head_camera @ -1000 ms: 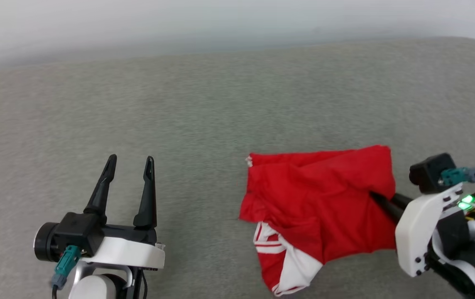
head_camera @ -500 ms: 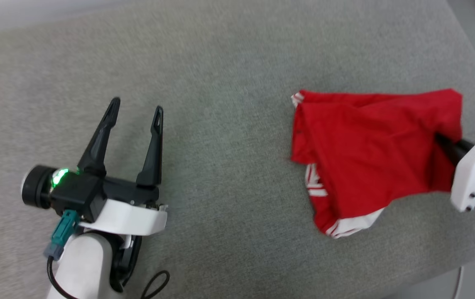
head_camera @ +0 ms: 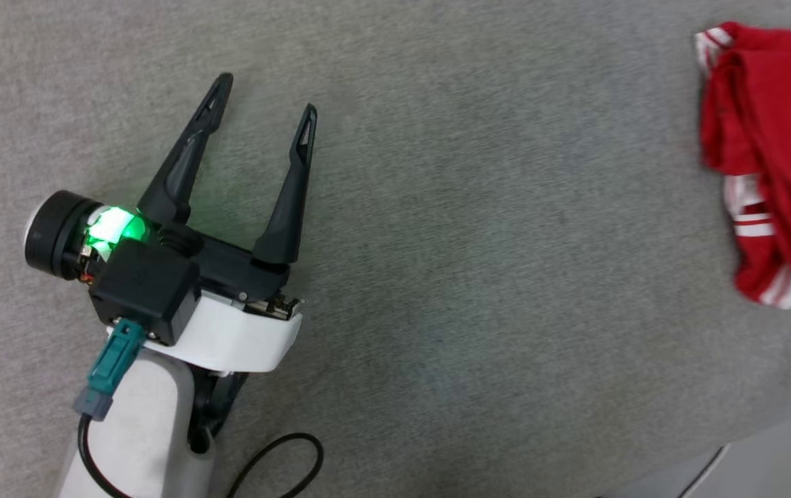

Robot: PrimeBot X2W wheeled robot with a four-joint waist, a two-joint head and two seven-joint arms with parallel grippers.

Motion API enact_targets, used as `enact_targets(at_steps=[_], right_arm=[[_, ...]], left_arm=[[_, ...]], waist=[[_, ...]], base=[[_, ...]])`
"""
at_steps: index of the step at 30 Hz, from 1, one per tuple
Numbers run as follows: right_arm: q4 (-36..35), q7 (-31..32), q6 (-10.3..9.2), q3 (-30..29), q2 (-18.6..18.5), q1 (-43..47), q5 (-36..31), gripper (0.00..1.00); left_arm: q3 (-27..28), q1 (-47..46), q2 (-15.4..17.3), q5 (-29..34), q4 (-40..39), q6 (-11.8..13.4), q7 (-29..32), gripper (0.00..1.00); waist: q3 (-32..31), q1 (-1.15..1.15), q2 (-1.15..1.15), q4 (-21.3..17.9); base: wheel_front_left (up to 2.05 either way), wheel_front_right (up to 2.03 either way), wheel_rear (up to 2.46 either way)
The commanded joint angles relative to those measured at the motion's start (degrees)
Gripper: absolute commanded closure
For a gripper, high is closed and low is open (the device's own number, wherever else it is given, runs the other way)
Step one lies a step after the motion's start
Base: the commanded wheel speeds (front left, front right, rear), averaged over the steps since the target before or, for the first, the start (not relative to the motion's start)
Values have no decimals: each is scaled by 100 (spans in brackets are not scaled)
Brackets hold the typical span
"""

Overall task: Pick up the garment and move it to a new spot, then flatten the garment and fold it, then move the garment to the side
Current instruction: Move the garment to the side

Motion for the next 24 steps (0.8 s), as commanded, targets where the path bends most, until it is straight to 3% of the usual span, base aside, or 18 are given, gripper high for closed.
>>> enact_targets(at_steps=[1, 5, 6, 8, 9, 15, 24], right_arm=[[61, -123, -8, -26, -93, -136, -118, 100], [496, -587, -9, -325, -102, -307, -393, 100], [582, -710, -9, -391, -60, -366, -457, 92], [762, -939, -9, -545, 23, -426, -617, 44], [849, -1048, -8, -622, 61, -430, -712, 0], [1120, -1753, -8, -1120, 308, -497, -1309, 0], [753, -2904, -8, -1453, 730, -49, -1752, 0]], left_arm=[[-16, -98, 36, 32, -40, -26, 7, 0], [-81, -160, 35, 21, -147, -31, 18, 0], [-96, -177, 30, 15, -160, -30, 14, 0], [-115, -191, 26, 0, -166, -24, 4, 0], [-121, -189, 23, -6, -161, -18, -2, 0], [-136, -110, 26, -56, -91, 28, -32, 0], [-142, 225, -143, -278, 337, 149, -233, 0]], waist=[[125, -1, 0, 131], [204, -1, 0, 232], [216, -1, 0, 250], [231, -1, 0, 277], [234, -1, 0, 290], [145, -1, 0, 325], [-539, -1, 0, 516]], base=[[0, 0, 0], [0, 0, 0], [0, 0, 0], [0, 0, 0], [0, 0, 0], [0, 0, 0], [0, 0, 0]])
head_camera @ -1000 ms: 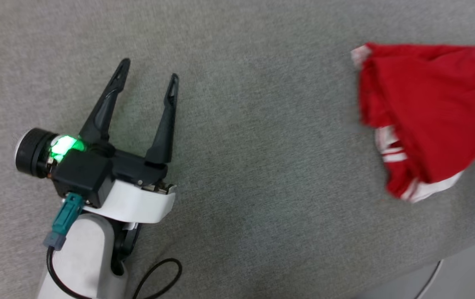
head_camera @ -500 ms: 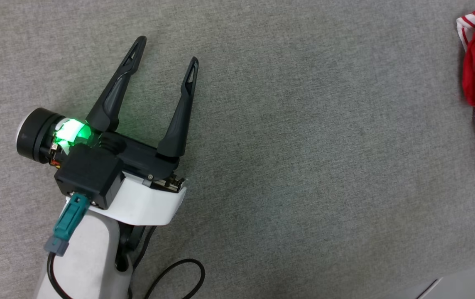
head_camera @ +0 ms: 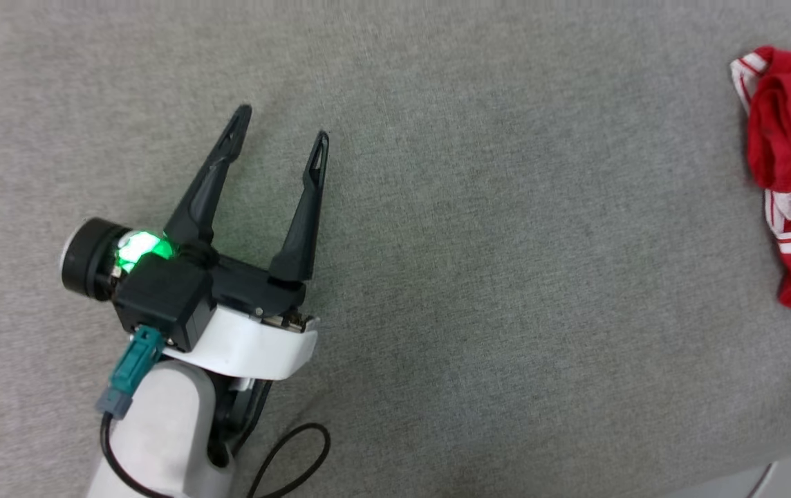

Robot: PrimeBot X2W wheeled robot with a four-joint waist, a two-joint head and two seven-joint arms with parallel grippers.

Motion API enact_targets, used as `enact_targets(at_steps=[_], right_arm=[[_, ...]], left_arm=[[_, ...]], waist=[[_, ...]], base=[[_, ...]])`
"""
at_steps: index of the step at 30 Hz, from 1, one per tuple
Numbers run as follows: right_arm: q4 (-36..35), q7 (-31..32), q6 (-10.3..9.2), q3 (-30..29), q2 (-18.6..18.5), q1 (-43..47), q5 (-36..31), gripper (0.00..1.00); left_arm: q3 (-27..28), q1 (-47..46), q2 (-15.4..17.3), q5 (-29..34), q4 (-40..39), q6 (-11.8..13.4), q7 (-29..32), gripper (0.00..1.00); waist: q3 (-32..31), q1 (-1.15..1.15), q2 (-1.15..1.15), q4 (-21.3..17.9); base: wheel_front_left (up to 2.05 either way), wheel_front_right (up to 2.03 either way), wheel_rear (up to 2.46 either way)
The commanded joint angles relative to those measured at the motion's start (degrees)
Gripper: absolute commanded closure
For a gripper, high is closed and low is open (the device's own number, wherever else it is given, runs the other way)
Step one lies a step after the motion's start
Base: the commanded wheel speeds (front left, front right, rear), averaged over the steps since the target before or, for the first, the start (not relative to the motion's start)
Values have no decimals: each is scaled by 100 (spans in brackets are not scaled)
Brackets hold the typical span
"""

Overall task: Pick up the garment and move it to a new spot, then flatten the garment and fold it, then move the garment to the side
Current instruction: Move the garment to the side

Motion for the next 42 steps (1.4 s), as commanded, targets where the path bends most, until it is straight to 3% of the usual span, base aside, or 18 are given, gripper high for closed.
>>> enact_targets(at_steps=[1, 8, 20, 33, 42], right_arm=[[-81, -131, -8, 45, 71, 177, 9, 0], [-662, -518, -8, 386, 430, 1099, 186, 0], [-2044, -250, -8, 1338, 1249, 2634, 451, 0], [-3306, 37, -7, 2325, 1614, 3462, 700, 0], [-4260, 356, -7, 2447, 1820, 4197, 669, 0]], left_arm=[[1, 112, -52, -43, 63, 38, -51, 0], [43, 509, -223, -288, 494, 171, -276, 0], [234, 1240, -304, -595, 992, 326, -430, 0], [382, 1780, -285, -661, 1397, 431, -471, 0], [580, 2026, -219, -688, 1496, 515, -483, 0]], waist=[[-286, 0, 0, 126], [-1011, 0, 0, 437], [-1939, 0, 0, 917], [-2631, 0, 0, 1255], [-2912, 0, 0, 1308]], base=[[0, 0, 0], [0, 0, 0], [0, 0, 0], [0, 0, 0], [0, 0, 0]])
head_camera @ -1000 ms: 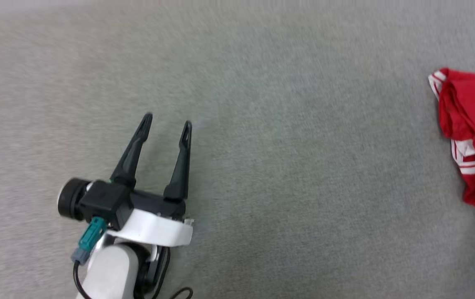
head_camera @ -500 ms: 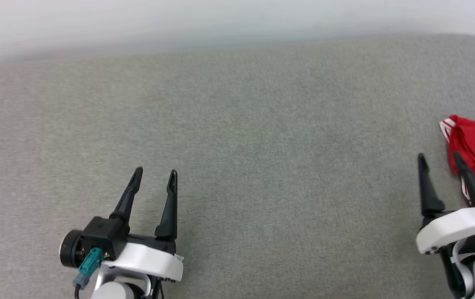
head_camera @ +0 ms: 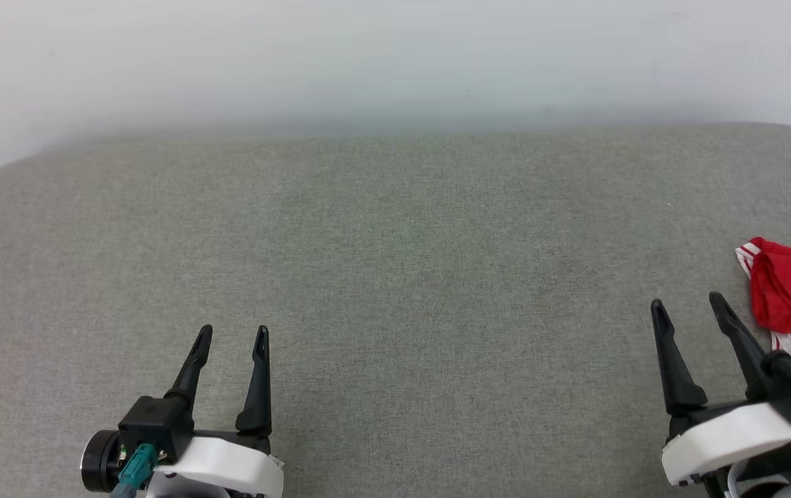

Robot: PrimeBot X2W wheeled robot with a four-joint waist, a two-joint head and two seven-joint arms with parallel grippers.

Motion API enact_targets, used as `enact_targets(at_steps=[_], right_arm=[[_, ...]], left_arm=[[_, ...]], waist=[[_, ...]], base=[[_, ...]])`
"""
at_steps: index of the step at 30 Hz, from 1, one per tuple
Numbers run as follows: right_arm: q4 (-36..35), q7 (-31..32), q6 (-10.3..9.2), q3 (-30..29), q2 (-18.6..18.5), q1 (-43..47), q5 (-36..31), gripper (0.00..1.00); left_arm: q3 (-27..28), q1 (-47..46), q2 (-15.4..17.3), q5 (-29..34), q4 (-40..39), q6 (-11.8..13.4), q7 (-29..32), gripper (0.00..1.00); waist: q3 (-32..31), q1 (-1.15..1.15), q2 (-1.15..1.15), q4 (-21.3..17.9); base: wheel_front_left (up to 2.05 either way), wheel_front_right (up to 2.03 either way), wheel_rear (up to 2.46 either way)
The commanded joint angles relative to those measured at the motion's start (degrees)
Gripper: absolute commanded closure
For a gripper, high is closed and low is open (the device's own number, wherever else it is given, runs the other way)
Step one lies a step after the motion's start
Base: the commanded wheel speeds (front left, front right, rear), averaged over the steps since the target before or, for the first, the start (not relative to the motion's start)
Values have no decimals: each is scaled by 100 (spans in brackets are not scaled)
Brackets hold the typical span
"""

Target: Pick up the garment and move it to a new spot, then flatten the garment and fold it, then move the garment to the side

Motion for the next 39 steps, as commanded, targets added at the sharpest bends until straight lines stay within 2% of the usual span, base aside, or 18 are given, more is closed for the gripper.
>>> enact_targets(at_steps=[1, 12, 28, 29, 32, 39], right_arm=[[-74, 12, -4, -13, 31, 107, 21, 0], [-613, 262, -4, -67, 102, 481, -9, 0], [-632, 348, -4, -29, 109, 388, 94, 0], [-593, 355, 0, -28, 88, 424, 95, 100], [-441, 355, 0, -13, 88, 462, 139, 100], [-230, 335, 0, 18, 36, 364, 1033, 100]], left_arm=[[-6, 55, 23, 8, 0, 15, -38, 0], [10, 139, 58, 112, 74, 59, -39, 0], [-84, -45, -10, 150, 238, 78, -40, 0], [-92, 10, -16, 134, 238, 75, 3, 100], [-118, 84, -40, 89, 378, 70, 26, 100], [13, 16, -66, -711, 435, -12, 219, 100]], waist=[[-25, 1, -1, 1], [-154, 1, -1, -19], [-173, 1, -1, 11], [-173, 1, -1, 11], [-174, 1, -1, 12], [-190, 1, -1, 20]], base=[[0, 0, 0], [0, 0, 0], [0, 0, 0], [0, 0, 0], [0, 0, 0], [0, 0, 0]])
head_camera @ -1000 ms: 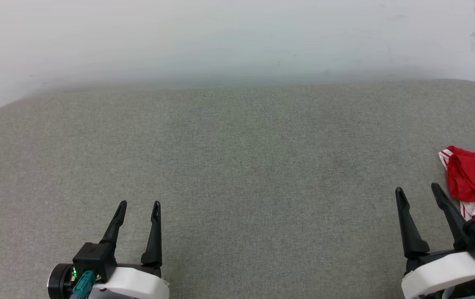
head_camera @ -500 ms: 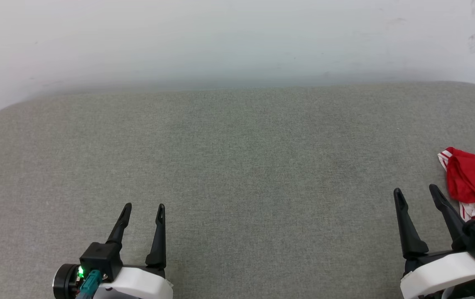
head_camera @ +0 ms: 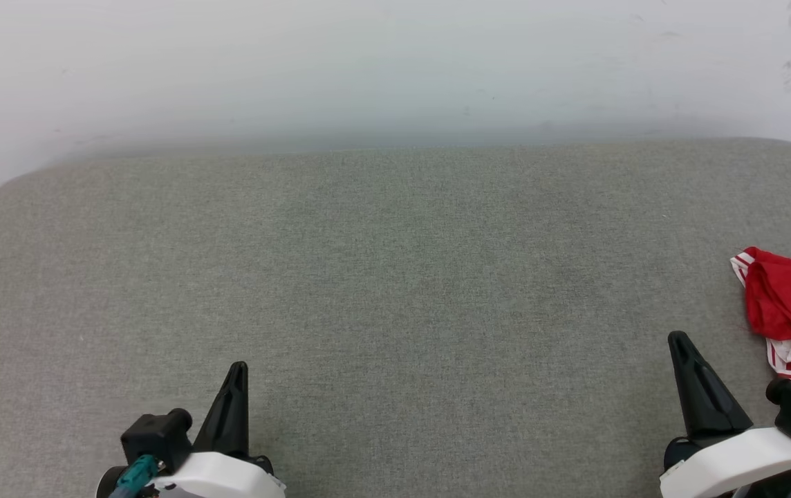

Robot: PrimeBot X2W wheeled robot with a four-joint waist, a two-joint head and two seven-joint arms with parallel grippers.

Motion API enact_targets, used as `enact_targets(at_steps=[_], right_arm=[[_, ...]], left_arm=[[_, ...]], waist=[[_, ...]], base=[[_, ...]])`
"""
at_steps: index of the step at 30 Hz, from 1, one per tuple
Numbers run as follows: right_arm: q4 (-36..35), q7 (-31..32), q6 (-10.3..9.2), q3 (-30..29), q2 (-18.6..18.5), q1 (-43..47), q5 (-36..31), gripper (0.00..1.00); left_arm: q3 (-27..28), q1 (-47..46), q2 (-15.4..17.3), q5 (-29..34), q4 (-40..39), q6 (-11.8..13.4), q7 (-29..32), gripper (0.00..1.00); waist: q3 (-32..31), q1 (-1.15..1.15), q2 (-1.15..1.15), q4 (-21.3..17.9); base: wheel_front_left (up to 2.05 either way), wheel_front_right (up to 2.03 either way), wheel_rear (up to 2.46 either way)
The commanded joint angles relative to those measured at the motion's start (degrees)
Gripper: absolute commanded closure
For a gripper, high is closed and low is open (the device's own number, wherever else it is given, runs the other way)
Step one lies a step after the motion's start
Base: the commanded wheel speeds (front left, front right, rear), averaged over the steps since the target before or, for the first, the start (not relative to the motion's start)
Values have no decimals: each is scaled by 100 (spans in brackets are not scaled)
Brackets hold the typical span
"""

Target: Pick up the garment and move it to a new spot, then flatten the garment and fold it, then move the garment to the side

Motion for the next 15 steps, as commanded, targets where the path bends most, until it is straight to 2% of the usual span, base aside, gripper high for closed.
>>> enact_targets(at_steps=[1, 15], right_arm=[[-18, -29, 0, 7, -53, -135, 276, 100], [406, -44, -1, 43, -126, -351, 1795, 100]], left_arm=[[67, -131, -9, -240, -61, -40, 40, 100], [304, -265, -56, -1612, 50, -186, 381, 100]], waist=[[-3, 0, 0, 1], [-35, 0, 0, 16]], base=[[0, 0, 0], [0, 0, 0]])
